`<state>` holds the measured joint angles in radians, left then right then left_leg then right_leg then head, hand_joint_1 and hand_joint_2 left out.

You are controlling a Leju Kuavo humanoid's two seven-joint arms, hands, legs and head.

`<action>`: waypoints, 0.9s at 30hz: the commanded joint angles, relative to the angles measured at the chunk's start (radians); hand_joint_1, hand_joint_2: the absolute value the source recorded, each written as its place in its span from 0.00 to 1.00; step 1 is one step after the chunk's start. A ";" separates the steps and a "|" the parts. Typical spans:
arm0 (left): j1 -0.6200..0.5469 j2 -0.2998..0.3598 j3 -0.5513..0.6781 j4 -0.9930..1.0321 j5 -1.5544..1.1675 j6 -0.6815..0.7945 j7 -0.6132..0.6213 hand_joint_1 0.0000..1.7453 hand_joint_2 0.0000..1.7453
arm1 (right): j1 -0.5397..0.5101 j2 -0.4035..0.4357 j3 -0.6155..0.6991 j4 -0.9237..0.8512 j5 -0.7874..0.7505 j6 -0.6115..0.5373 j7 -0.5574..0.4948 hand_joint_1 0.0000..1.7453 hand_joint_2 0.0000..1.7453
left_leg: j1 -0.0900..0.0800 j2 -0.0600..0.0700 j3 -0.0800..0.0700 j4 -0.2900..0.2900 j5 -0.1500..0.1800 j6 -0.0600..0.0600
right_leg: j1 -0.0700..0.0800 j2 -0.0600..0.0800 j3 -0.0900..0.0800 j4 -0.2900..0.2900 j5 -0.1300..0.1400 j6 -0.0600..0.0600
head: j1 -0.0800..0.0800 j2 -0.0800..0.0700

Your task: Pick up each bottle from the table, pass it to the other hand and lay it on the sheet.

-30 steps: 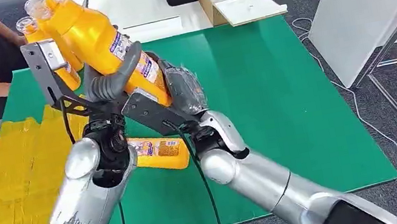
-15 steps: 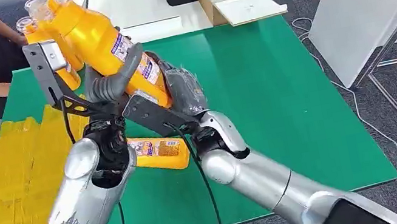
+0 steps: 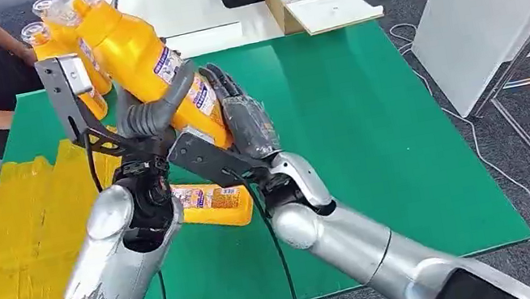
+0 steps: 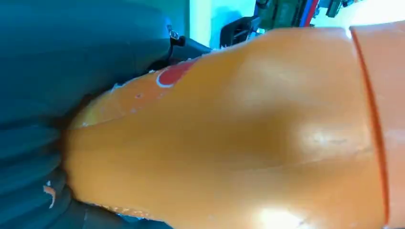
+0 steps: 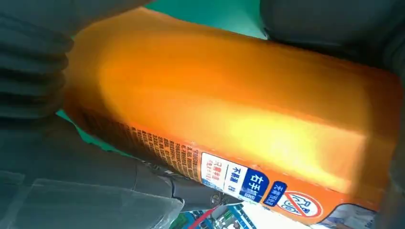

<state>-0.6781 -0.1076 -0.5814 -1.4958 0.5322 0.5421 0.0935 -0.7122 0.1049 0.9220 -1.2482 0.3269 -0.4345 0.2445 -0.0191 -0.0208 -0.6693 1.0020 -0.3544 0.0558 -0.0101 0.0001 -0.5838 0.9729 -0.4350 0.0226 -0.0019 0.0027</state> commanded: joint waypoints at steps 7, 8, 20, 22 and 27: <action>-0.095 -0.013 -0.094 0.036 0.042 -0.035 0.003 1.00 1.00 | 0.016 -0.019 0.064 0.018 0.033 0.097 0.024 0.00 0.00 | 0.001 -0.002 0.003 0.000 -0.001 -0.004 | 0.001 -0.003 0.005 -0.001 -0.002 -0.001 | 0.000 0.000; -0.101 -0.012 -0.101 0.035 0.044 -0.035 0.001 1.00 1.00 | 0.018 -0.022 0.061 0.016 0.041 0.106 0.024 0.00 0.00 | 0.001 -0.002 0.005 0.000 -0.002 -0.005 | 0.001 -0.003 0.007 -0.001 -0.002 -0.001 | 0.000 0.000; -0.190 0.143 0.262 0.140 -0.302 -0.006 -0.038 1.00 1.00 | 0.077 -0.129 -0.252 -0.028 0.024 0.173 0.007 0.00 0.00 | 0.001 0.000 0.005 0.001 -0.002 -0.006 | 0.000 -0.002 0.005 0.002 -0.002 -0.002 | 0.000 0.000; -0.162 0.175 0.302 0.150 -0.369 -0.039 -0.055 1.00 1.00 | 0.085 -0.155 -0.302 -0.074 0.049 0.184 -0.008 0.00 0.00 | 0.000 0.002 0.003 0.000 -0.001 -0.004 | 0.000 0.002 0.003 0.001 -0.001 -0.001 | 0.001 0.000; -0.122 0.223 0.347 0.170 -0.436 -0.071 -0.094 1.00 1.00 | 0.116 -0.241 -0.385 -0.189 0.020 0.182 -0.069 0.00 0.00 | 0.000 0.002 0.006 -0.001 -0.002 -0.004 | 0.000 -0.001 0.006 0.000 -0.002 -0.001 | 0.000 0.000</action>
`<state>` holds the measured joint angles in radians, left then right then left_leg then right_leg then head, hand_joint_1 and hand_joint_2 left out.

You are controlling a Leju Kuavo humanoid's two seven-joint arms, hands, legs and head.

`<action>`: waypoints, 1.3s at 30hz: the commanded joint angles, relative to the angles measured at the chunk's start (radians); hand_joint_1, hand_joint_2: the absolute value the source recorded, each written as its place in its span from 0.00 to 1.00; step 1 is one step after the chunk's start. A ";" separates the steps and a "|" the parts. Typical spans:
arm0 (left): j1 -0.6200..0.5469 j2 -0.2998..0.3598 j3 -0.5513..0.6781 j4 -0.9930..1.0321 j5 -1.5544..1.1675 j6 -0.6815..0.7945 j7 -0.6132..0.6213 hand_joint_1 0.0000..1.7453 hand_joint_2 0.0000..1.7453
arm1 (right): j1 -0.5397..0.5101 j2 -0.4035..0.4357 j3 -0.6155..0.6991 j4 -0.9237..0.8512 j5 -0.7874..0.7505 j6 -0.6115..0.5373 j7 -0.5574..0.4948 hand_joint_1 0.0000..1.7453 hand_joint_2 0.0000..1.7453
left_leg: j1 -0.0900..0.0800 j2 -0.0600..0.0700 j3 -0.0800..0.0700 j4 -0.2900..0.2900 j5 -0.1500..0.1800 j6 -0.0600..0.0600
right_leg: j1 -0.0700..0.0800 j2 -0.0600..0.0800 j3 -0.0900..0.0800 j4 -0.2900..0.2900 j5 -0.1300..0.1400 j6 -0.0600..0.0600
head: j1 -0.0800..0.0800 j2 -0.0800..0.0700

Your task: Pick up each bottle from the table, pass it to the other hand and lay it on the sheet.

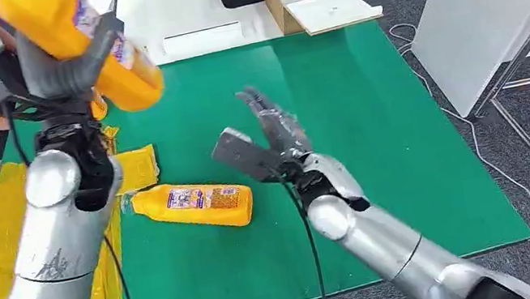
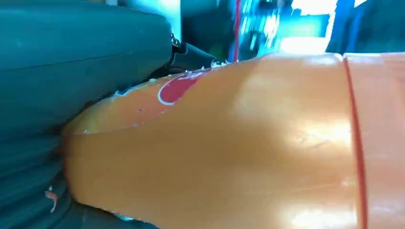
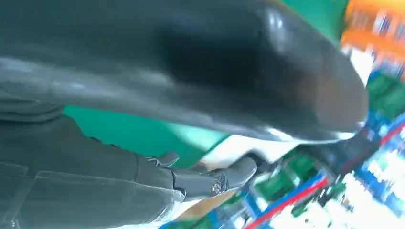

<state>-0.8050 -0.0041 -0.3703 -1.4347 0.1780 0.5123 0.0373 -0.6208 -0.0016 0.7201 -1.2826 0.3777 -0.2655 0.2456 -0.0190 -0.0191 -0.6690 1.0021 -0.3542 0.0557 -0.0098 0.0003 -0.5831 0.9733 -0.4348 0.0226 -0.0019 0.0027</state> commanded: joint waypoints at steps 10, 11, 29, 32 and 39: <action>-0.002 0.203 0.001 0.283 -0.609 -0.057 -0.008 1.00 1.00 | 0.093 -0.195 -0.259 -0.294 -0.053 -0.028 -0.097 0.00 0.00 | -0.001 -0.003 0.006 -0.001 -0.002 -0.005 | -0.001 -0.003 0.007 -0.001 -0.003 -0.001 | 0.000 0.000; 0.002 0.213 -0.008 0.321 -0.666 -0.060 -0.012 1.00 1.00 | 0.097 -0.197 -0.267 -0.303 -0.059 -0.025 -0.101 0.00 0.00 | -0.001 -0.003 0.002 -0.001 0.000 -0.003 | -0.001 -0.002 0.003 -0.001 -0.001 -0.001 | 0.000 0.000; 0.029 0.209 -0.109 0.797 -1.092 -0.006 -0.041 1.00 1.00 | 0.189 -0.202 -0.284 -0.409 -0.057 -0.002 -0.168 0.00 0.00 | 0.000 0.000 0.003 -0.001 -0.001 -0.003 | -0.001 0.000 0.003 -0.001 -0.001 -0.001 | 0.000 0.000; 0.037 0.202 -0.114 0.835 -1.109 -0.006 -0.045 1.00 1.00 | 0.194 -0.200 -0.280 -0.420 -0.053 -0.001 -0.171 0.00 0.00 | 0.000 0.001 0.009 -0.002 -0.003 -0.006 | -0.001 0.001 0.008 -0.002 -0.003 -0.002 | 0.000 0.000; 0.054 0.178 -0.103 0.910 -1.117 -0.001 -0.059 1.00 1.00 | 0.211 -0.206 -0.275 -0.432 -0.049 0.003 -0.181 0.00 0.00 | 0.000 0.000 0.007 -0.001 -0.003 -0.005 | -0.001 0.000 0.007 -0.002 -0.003 -0.002 | 0.000 0.000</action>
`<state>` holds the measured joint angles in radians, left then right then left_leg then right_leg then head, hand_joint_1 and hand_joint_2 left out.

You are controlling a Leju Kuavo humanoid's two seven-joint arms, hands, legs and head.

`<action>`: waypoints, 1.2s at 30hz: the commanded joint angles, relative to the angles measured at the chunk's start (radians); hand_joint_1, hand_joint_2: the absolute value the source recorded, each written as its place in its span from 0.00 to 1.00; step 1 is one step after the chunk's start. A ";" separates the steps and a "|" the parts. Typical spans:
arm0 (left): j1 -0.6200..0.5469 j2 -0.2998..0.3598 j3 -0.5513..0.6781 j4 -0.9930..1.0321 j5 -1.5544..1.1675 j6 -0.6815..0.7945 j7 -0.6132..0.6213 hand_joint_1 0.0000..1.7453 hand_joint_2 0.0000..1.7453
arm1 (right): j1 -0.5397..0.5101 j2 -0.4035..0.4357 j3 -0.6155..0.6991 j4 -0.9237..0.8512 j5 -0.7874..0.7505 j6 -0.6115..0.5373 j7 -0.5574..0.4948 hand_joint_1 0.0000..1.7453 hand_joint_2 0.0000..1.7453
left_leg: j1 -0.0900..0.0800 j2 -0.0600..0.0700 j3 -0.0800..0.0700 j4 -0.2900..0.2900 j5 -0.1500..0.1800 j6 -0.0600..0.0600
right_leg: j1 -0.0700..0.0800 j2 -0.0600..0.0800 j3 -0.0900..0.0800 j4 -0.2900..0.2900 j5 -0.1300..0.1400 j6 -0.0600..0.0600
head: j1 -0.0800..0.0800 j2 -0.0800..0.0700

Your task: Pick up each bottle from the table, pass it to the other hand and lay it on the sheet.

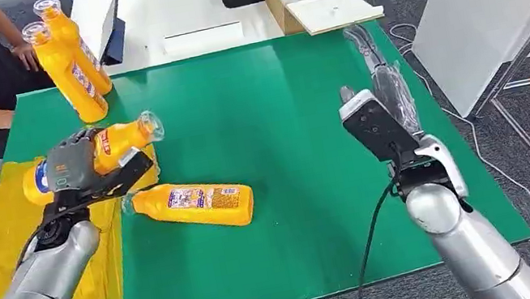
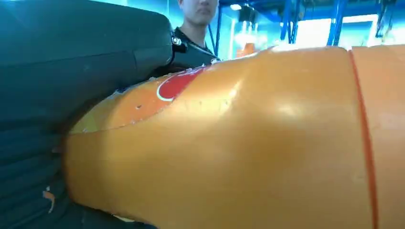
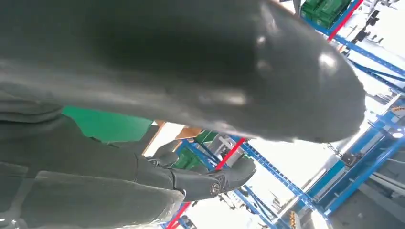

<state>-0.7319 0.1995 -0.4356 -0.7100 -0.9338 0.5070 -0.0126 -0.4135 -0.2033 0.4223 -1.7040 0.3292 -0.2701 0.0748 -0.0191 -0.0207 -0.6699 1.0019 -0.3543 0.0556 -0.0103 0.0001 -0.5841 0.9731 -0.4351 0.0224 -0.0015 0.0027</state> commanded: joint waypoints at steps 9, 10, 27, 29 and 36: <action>-0.005 -0.053 -0.043 0.242 -0.013 0.001 -0.020 1.00 1.00 | 0.040 -0.020 0.013 -0.040 0.011 0.003 -0.021 0.00 0.00 | 0.000 0.000 0.006 -0.001 -0.002 -0.004 | 0.000 -0.001 0.006 -0.001 -0.002 -0.001 | 0.000 0.000; -0.005 -0.056 -0.044 0.242 -0.014 0.002 -0.020 1.00 1.00 | 0.040 -0.021 0.011 -0.040 0.012 0.002 -0.021 0.00 0.00 | 0.000 0.001 0.007 -0.001 -0.003 -0.005 | 0.000 -0.001 0.007 -0.002 -0.002 -0.001 | 0.000 0.000; -0.021 -0.066 -0.043 0.259 -0.001 -0.042 -0.070 0.00 0.00 | 0.022 -0.008 0.015 0.000 0.022 0.025 -0.032 0.00 0.00 | 0.000 0.001 0.007 -0.001 -0.001 -0.003 | 0.000 0.000 0.008 -0.001 -0.001 -0.001 | 0.000 0.000; -0.027 -0.064 -0.044 0.265 0.000 -0.039 -0.078 0.00 0.00 | 0.018 -0.006 0.017 0.005 0.021 0.028 -0.034 0.00 0.00 | 0.000 0.002 0.008 -0.001 -0.002 -0.004 | 0.000 0.001 0.009 -0.001 -0.001 -0.001 | 0.000 0.000; -0.036 -0.062 -0.029 0.253 0.020 -0.024 -0.105 0.00 0.00 | 0.001 0.007 0.026 0.027 0.024 0.053 -0.027 0.00 0.00 | 0.000 0.003 0.009 0.000 -0.002 -0.005 | 0.000 0.001 0.009 -0.001 -0.002 -0.002 | 0.000 0.000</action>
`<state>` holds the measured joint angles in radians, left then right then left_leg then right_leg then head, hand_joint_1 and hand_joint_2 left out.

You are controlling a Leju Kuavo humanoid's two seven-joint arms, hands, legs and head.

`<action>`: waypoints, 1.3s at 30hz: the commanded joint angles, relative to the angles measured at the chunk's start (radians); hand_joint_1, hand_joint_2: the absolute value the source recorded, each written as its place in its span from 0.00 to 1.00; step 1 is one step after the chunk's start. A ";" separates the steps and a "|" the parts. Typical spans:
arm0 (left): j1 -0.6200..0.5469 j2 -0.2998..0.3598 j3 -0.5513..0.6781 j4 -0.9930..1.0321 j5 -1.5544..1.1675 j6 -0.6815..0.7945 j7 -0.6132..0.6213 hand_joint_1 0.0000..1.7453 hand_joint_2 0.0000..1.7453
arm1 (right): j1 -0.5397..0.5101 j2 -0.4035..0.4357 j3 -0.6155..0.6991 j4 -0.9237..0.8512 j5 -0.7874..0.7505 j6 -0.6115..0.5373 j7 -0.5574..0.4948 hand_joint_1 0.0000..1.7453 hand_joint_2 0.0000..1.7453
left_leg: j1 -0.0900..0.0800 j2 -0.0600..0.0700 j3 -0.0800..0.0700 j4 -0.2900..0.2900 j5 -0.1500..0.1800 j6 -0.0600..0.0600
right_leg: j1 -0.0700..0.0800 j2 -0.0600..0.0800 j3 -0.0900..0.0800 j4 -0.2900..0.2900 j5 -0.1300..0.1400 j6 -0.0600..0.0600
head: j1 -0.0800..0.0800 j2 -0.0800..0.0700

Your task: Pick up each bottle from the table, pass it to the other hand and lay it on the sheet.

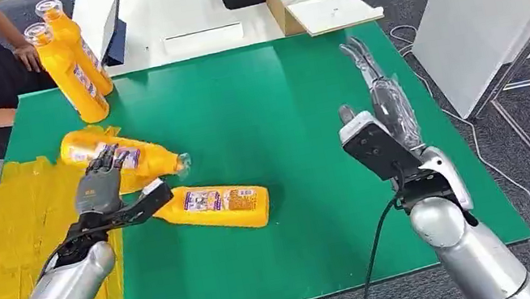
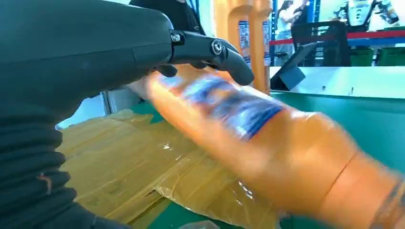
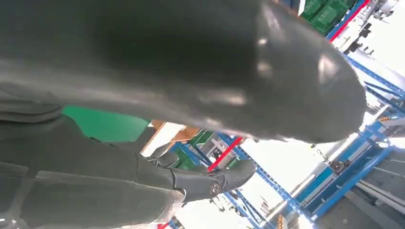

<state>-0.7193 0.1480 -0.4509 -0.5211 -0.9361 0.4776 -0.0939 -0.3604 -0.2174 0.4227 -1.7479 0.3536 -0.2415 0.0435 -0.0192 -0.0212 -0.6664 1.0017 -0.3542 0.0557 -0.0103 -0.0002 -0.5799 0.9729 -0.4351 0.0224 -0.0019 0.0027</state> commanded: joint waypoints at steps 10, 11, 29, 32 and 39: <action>-0.056 -0.015 -0.006 0.055 0.035 0.007 -0.032 0.00 0.00 | -0.057 0.019 0.036 0.089 0.007 0.054 0.021 0.00 0.00 | 0.001 0.002 0.003 0.000 -0.002 -0.004 | 0.001 0.001 0.003 0.000 -0.001 -0.001 | 0.000 0.000; -0.060 -0.015 -0.007 0.053 0.034 0.008 -0.032 0.00 0.00 | -0.060 0.018 0.043 0.097 0.012 0.066 0.026 0.00 0.00 | 0.001 0.002 0.003 0.000 -0.001 -0.004 | 0.001 0.001 0.002 0.000 -0.001 -0.001 | 0.000 0.000; 0.106 -0.024 -0.093 -0.288 0.331 -0.161 -0.092 0.00 0.00 | -0.049 0.027 0.029 0.123 0.029 0.089 0.004 0.00 0.00 | 0.000 0.002 0.007 -0.001 -0.003 -0.005 | 0.000 0.000 0.007 -0.002 -0.003 -0.001 | 0.000 0.000; 0.129 -0.028 -0.117 -0.324 0.380 -0.174 -0.078 0.00 0.00 | -0.062 0.022 0.034 0.131 0.022 0.089 0.003 0.00 0.00 | 0.000 0.002 0.006 -0.001 -0.003 -0.005 | 0.000 0.001 0.006 -0.002 -0.002 -0.001 | 0.000 0.000; 0.125 -0.047 -0.107 -0.345 0.500 -0.212 -0.055 0.00 0.00 | -0.068 0.008 0.031 0.134 0.013 0.079 0.003 0.00 0.00 | 0.000 0.001 0.004 0.000 -0.003 -0.006 | 0.000 0.000 0.004 -0.001 -0.002 -0.002 | 0.000 0.000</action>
<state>-0.5781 0.1191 -0.5245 -0.8462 -0.4897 0.2861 -0.1713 -0.3847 -0.1991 0.4459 -1.6678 0.3731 -0.1579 0.0465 -0.0192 -0.0211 -0.6683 1.0017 -0.3545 0.0557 -0.0102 -0.0002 -0.5821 0.9727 -0.4352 0.0223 -0.0019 0.0027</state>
